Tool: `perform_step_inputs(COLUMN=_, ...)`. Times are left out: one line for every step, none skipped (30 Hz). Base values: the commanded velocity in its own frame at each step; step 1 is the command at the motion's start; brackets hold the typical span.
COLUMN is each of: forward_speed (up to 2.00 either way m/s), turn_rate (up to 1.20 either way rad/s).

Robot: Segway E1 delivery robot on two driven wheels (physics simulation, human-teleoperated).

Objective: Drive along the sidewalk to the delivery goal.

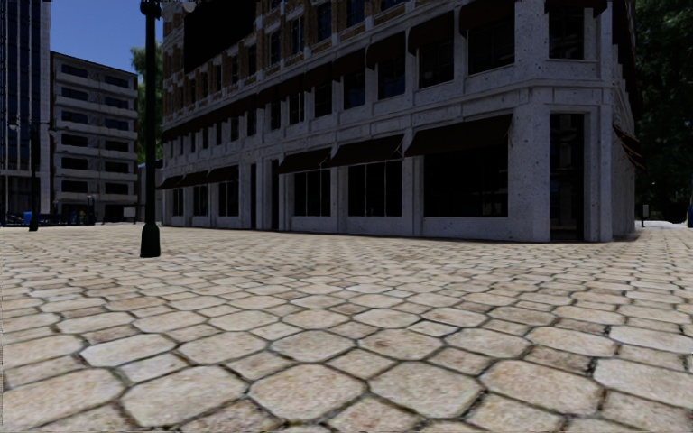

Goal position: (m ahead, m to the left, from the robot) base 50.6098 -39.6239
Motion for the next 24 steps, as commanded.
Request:
perform_step_inputs(forward_speed=2.00, turn_rate=-0.66)
perform_step_inputs(forward_speed=2.00, turn_rate=-0.66)
perform_step_inputs(forward_speed=2.00, turn_rate=-0.66)
perform_step_inputs(forward_speed=2.00, turn_rate=-0.66)
perform_step_inputs(forward_speed=2.00, turn_rate=-0.66)
perform_step_inputs(forward_speed=2.00, turn_rate=-0.66)
perform_step_inputs(forward_speed=2.00, turn_rate=-0.66)
perform_step_inputs(forward_speed=2.00, turn_rate=-0.66)
perform_step_inputs(forward_speed=2.00, turn_rate=-0.66)
perform_step_inputs(forward_speed=2.00, turn_rate=-0.66)
perform_step_inputs(forward_speed=2.00, turn_rate=-0.66)
perform_step_inputs(forward_speed=2.00, turn_rate=-0.66)
perform_step_inputs(forward_speed=2.00, turn_rate=-0.66)
perform_step_inputs(forward_speed=2.00, turn_rate=-0.66)
perform_step_inputs(forward_speed=2.00, turn_rate=-0.66)
perform_step_inputs(forward_speed=2.00, turn_rate=-0.66)
perform_step_inputs(forward_speed=2.00, turn_rate=-0.66)
perform_step_inputs(forward_speed=2.00, turn_rate=-0.66)
perform_step_inputs(forward_speed=2.00, turn_rate=-0.66)
perform_step_inputs(forward_speed=2.00, turn_rate=-0.66)
perform_step_inputs(forward_speed=2.00, turn_rate=-0.66)
perform_step_inputs(forward_speed=2.00, turn_rate=-0.66)
perform_step_inputs(forward_speed=2.00, turn_rate=-0.66)
perform_step_inputs(forward_speed=2.00, turn_rate=-0.66)
